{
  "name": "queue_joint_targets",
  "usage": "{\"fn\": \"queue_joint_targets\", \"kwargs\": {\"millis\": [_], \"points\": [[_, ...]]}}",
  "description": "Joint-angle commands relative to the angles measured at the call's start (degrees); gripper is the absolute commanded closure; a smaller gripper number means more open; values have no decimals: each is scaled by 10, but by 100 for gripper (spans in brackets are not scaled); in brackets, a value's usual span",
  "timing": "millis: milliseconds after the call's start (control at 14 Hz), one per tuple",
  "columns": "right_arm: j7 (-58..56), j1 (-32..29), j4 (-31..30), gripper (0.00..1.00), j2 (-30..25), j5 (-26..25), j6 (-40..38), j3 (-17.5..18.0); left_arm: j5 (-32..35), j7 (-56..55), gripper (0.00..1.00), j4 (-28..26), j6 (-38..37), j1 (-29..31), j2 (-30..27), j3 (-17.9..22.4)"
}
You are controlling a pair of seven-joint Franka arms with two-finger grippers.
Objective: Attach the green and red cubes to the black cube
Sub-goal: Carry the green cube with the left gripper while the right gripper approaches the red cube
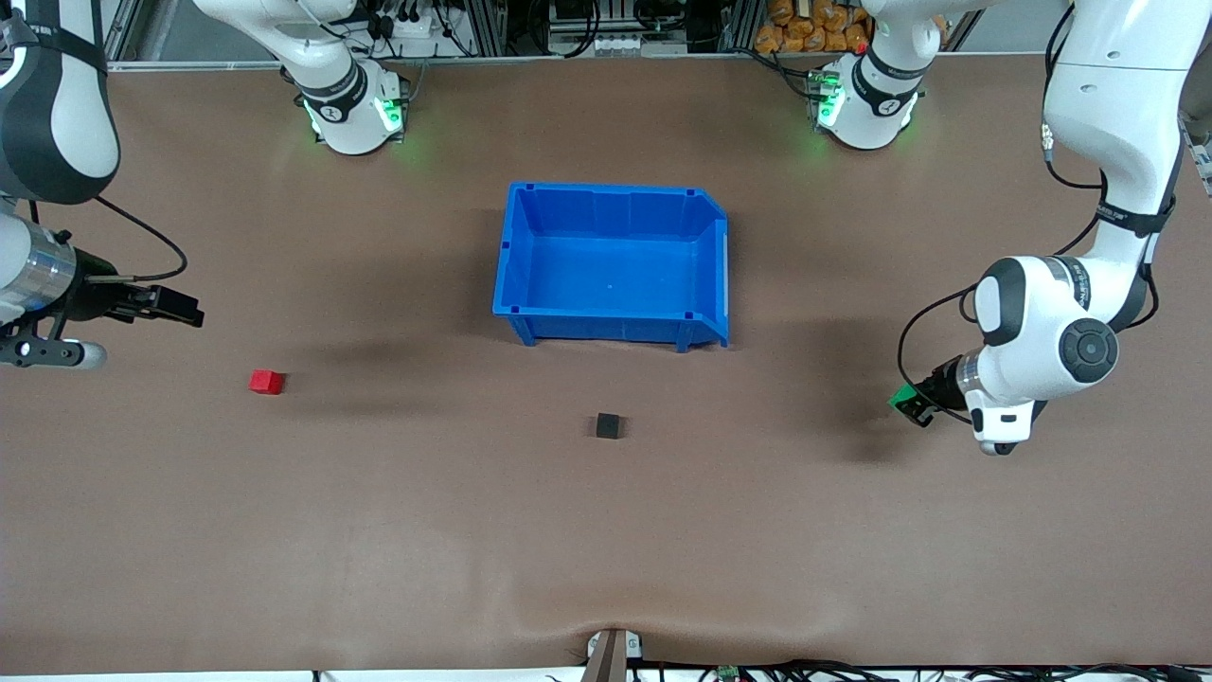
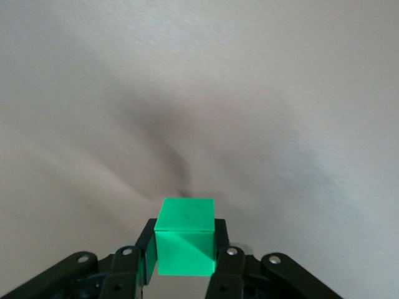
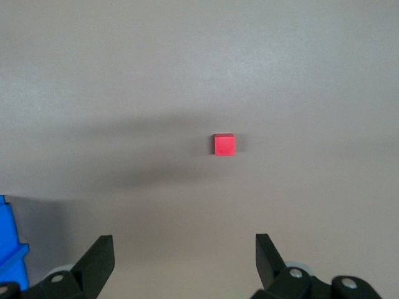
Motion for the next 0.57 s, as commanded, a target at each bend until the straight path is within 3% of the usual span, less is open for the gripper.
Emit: {"fn": "queue_joint_targets", "kwargs": {"millis": [0,499], "points": [[-1,-1,-2,0,7,4,13,-1,-7,-61,100,40,-38,-3,1,-24],[-5,-2,-2,0,27,3,34,-1,-49,-189,100,141,-104,-64,30,-36]]}}
